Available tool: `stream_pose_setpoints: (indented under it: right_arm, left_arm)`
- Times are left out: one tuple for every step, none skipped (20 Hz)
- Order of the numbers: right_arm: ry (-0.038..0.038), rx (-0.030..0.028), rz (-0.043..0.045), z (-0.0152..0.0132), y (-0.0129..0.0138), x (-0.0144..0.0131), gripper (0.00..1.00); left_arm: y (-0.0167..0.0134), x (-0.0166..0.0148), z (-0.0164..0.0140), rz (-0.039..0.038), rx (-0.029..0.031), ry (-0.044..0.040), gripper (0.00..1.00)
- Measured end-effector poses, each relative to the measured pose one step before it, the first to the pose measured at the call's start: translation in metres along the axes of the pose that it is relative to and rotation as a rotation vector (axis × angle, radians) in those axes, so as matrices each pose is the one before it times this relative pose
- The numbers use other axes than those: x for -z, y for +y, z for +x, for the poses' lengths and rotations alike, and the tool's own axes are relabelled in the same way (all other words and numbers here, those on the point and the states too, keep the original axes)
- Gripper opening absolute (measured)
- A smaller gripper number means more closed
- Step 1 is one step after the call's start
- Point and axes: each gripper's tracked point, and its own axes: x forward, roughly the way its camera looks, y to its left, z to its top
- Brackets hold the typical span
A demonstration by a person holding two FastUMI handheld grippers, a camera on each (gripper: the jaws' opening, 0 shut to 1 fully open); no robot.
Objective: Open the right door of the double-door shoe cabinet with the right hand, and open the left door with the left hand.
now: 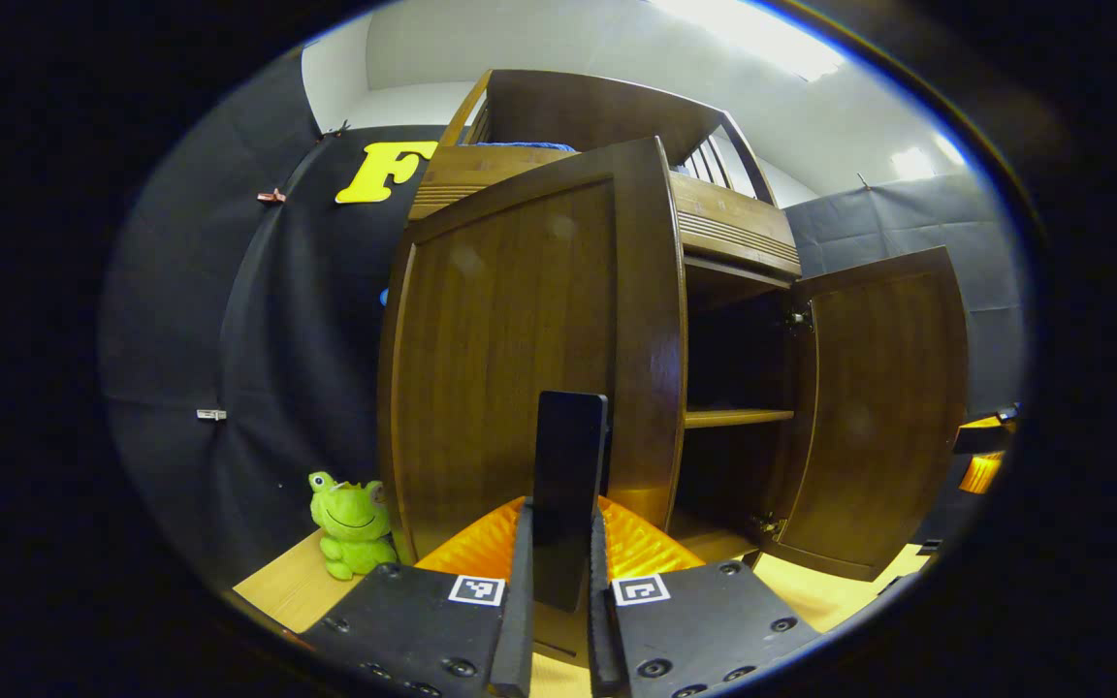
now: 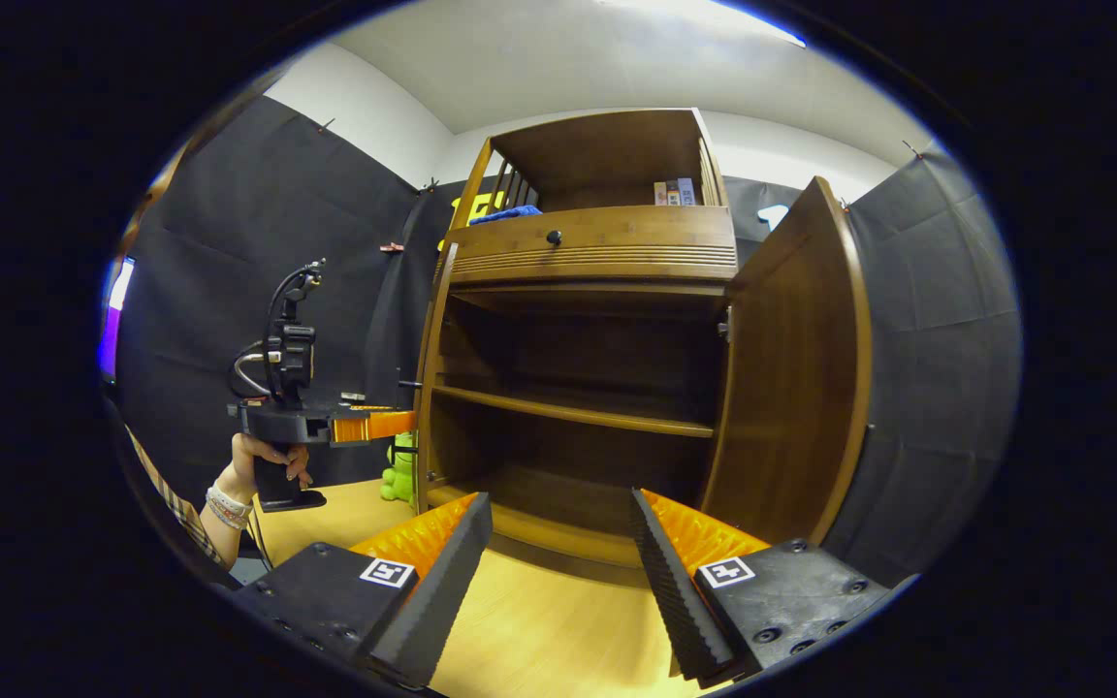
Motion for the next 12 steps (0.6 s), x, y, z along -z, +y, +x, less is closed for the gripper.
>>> stream_pose_setpoints:
  right_arm:
    - [0.00293,-0.01247,0.00067,0.00214,0.00571,0.00107,0.89]
    - [0.00380,-0.01202,-0.00111,0.00240,0.00597,0.00145,0.91]
    - [0.00283,-0.01158,-0.00067,0.00290,0.00605,0.00113,0.89]
    - [0.00333,-0.01155,-0.00041,0.00274,0.00572,0.00177,0.89]
    - [0.00250,-0.01201,0.00110,0.00357,0.00579,0.00033,0.89]
    - [0.00228,-0.01275,0.00185,0.00269,0.00545,0.00028,0.89]
    - [0.00101,-0.01293,0.00204,0.00377,0.00578,0.00024,0.89]
    - [0.00195,-0.01161,0.00228,0.00426,0.00467,0.00042,0.89]
    - [0.00244,-0.01189,0.00083,0.00448,0.00529,0.00055,0.91]
    - [0.00192,-0.00596,-0.00262,0.00406,0.00420,-0.00092,0.91]
    - [-0.00255,-0.00149,-0.00478,0.00262,0.00353,0.00014,0.91]
    - [-0.00339,-0.00118,-0.00573,0.00229,0.00230,-0.00112,0.91]
  left_arm:
    - [0.00375,0.00001,-0.00503,-0.00373,-0.00072,0.00225,0.27]
    - [0.00458,-0.00104,-0.00479,-0.00202,-0.00252,-0.00141,0.26]
    - [0.00580,-0.00041,-0.00593,0.00027,-0.00502,-0.00178,0.26]
    - [0.00500,-0.00106,-0.00564,0.00186,-0.00741,-0.00146,0.26]
    - [0.00456,-0.00065,-0.00442,0.00261,-0.00681,-0.00305,0.26]
    - [0.00547,-0.00099,-0.00362,0.00274,-0.00610,-0.00135,0.26]
    - [0.00523,-0.00004,-0.00399,-0.00028,-0.00682,-0.00140,0.26]
    - [0.00525,-0.00070,-0.00434,-0.00127,-0.00689,-0.00122,0.27]
    - [0.00553,0.00003,-0.00423,-0.00190,-0.00711,0.00083,0.27]
    - [0.00460,-0.00148,-0.00347,-0.00334,-0.00587,-0.00145,0.25]
    - [0.00496,-0.00011,-0.00215,-0.00067,-0.00311,-0.00063,0.24]
    - [0.00348,-0.00115,-0.00221,0.00496,0.00012,-0.00281,0.24]
